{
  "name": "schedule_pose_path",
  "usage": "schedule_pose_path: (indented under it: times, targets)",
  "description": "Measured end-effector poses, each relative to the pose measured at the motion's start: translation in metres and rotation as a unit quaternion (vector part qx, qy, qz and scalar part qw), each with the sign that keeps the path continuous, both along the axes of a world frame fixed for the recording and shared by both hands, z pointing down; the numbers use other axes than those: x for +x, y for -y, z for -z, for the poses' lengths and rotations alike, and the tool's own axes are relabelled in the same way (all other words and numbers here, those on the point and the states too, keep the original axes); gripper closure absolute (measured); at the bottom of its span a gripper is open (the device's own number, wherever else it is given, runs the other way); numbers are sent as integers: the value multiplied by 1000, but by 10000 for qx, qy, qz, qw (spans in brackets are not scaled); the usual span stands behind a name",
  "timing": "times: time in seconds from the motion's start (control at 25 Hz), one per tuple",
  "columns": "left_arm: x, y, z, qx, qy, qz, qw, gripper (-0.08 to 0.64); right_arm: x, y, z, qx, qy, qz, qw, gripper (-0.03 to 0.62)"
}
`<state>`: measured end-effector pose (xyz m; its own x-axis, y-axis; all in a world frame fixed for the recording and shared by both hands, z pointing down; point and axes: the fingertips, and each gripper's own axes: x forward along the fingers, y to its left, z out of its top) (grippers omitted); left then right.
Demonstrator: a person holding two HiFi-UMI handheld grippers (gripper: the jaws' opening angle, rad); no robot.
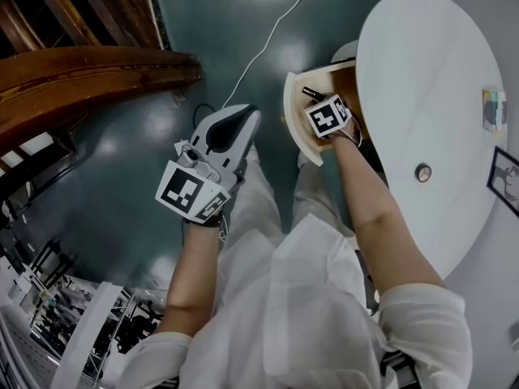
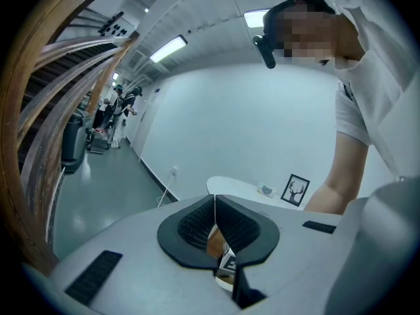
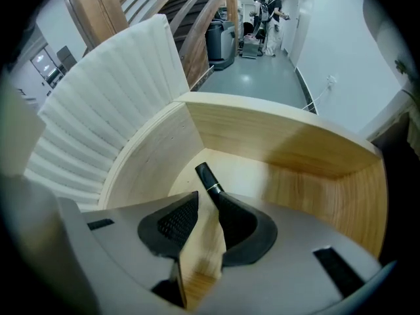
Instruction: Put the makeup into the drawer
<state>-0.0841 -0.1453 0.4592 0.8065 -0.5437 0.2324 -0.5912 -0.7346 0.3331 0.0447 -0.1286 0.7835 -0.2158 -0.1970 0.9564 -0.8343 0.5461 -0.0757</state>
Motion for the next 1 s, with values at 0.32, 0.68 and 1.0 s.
schedule_pose_path:
  times: [0.32,0.68,1.0]
  targets:
    - [-6,3,21,208,-78,164,9996,541,-13,-7,42,201,231,-97,9995,505]
    - [-4,1,58,508,-165,201,9984,541,-36,-5,125,717,720,-324,9943,505]
    - [16,-13,85,687,-237,-66,9973,541,-17,-15,208,1352,1092,-759,9819,505]
